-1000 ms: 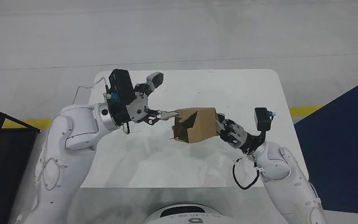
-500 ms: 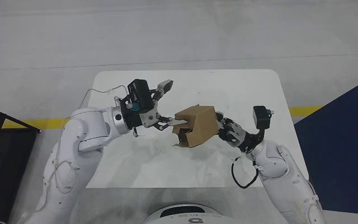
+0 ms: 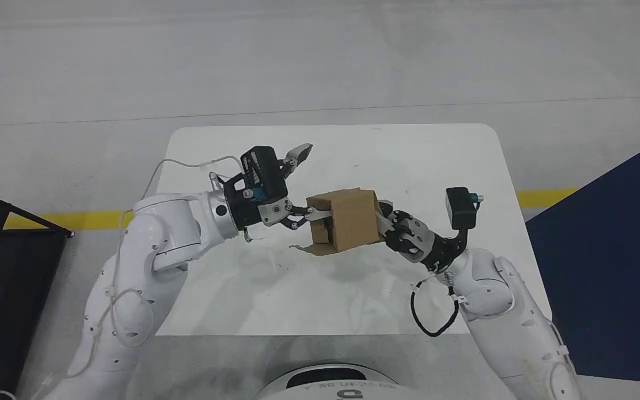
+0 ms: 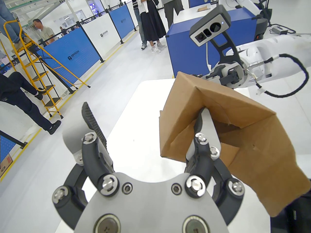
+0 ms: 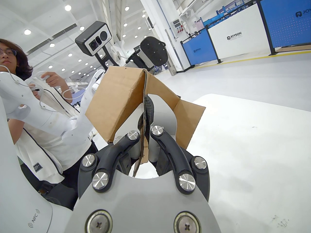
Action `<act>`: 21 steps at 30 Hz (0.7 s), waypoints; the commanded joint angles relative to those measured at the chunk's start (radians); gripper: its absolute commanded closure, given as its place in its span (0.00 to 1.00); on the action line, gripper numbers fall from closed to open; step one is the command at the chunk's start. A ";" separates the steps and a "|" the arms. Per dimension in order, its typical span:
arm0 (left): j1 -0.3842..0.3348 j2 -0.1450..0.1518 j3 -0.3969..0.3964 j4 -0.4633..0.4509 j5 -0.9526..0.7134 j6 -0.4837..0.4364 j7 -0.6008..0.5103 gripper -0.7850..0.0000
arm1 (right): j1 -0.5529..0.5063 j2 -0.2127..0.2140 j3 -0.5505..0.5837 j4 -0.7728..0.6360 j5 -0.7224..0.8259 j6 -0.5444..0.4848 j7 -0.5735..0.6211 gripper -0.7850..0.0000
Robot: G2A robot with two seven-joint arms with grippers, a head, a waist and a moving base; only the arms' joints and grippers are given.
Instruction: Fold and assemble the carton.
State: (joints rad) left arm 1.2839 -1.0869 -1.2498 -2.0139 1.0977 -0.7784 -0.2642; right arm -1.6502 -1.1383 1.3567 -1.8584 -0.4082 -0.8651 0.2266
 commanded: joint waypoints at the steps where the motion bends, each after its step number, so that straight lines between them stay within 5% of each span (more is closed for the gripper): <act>1: -0.003 0.000 0.002 -0.001 0.003 0.004 0.002 0.02 | 0.002 0.000 -0.007 0.001 -0.001 0.001 0.002 1.00; 21: 0.074 0.025 -0.144 0.010 -0.040 0.017 0.013 0.00 | 0.005 0.006 -0.019 0.020 0.029 -0.013 -0.008 1.00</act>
State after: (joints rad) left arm 1.3532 -1.0637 -1.3870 -2.0013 1.0598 -0.7596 -0.2505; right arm -1.6458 -1.1327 1.3396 -1.8388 -0.3809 -0.8780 0.2173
